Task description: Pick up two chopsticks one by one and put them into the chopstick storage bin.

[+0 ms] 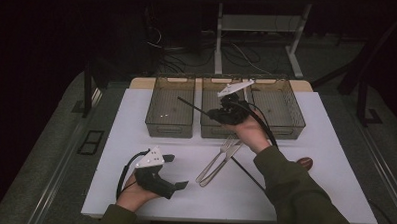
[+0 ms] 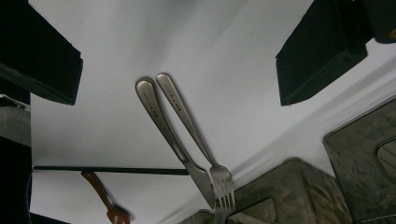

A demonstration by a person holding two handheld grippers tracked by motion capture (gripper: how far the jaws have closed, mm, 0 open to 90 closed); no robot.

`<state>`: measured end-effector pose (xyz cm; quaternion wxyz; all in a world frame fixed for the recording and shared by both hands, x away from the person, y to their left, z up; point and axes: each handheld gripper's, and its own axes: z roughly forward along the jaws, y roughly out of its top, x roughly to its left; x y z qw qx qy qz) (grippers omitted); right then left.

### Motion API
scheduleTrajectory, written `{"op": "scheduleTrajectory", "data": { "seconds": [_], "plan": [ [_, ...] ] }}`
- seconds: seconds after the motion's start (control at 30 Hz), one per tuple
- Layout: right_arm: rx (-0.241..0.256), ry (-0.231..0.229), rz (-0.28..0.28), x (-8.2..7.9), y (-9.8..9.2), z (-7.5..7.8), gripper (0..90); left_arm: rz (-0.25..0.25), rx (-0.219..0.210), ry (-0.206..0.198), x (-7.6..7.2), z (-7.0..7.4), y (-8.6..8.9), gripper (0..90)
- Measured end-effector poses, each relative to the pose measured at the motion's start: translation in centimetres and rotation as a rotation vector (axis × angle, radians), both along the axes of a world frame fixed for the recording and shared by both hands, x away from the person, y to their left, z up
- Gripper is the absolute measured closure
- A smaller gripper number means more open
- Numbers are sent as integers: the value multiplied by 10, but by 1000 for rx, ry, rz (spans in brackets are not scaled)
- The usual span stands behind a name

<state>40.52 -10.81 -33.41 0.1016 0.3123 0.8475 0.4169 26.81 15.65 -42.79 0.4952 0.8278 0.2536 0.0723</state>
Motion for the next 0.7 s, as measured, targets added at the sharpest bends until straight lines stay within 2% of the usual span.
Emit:
{"op": "scheduleTrajectory", "data": {
  "seconds": [0.33,0.7],
  "plan": [
    [-23,11,-17,26,37,3,850,-9,-2,-7,0,2,1,0],
    [-54,64,-48,49,71,-17,850,-17,-11,-5,-1,2,1,0]
  ]
}}
